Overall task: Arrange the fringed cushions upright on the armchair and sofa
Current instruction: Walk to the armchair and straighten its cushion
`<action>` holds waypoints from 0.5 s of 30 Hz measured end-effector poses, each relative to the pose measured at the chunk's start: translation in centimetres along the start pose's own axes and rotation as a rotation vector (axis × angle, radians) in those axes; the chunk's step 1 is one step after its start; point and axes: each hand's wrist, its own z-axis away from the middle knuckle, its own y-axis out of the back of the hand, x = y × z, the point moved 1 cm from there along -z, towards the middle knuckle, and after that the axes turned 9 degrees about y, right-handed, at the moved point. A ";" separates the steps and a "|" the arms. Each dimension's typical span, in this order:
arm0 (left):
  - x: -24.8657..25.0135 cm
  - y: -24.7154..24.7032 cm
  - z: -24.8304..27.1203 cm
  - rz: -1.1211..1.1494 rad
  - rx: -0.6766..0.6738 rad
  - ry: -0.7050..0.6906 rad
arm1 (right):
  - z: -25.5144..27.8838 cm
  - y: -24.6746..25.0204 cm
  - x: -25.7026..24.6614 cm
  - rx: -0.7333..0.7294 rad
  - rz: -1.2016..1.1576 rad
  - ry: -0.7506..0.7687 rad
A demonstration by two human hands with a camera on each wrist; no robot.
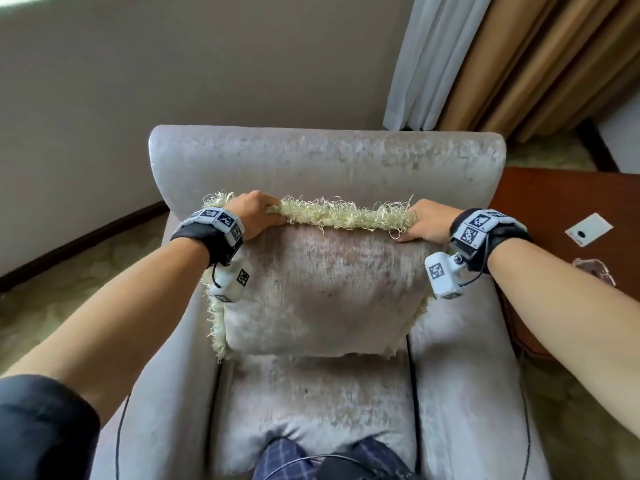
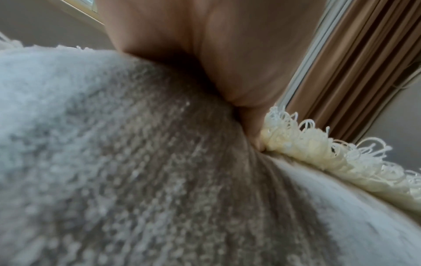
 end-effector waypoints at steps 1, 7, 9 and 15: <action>0.0 -0.1 -0.6 0.008 0.006 0.008 | -0.5 0.0 0.4 0.034 0.000 -0.015; -1.5 -5.7 -2.4 -0.128 -0.035 0.144 | -3.7 -4.9 3.1 0.102 0.083 -0.161; -2.2 -6.7 -2.3 -0.125 0.029 0.173 | -3.9 -5.9 3.3 0.171 0.030 -0.182; -4.2 -5.8 -3.9 -0.126 0.150 0.162 | -4.3 -4.5 3.9 0.297 -0.027 -0.236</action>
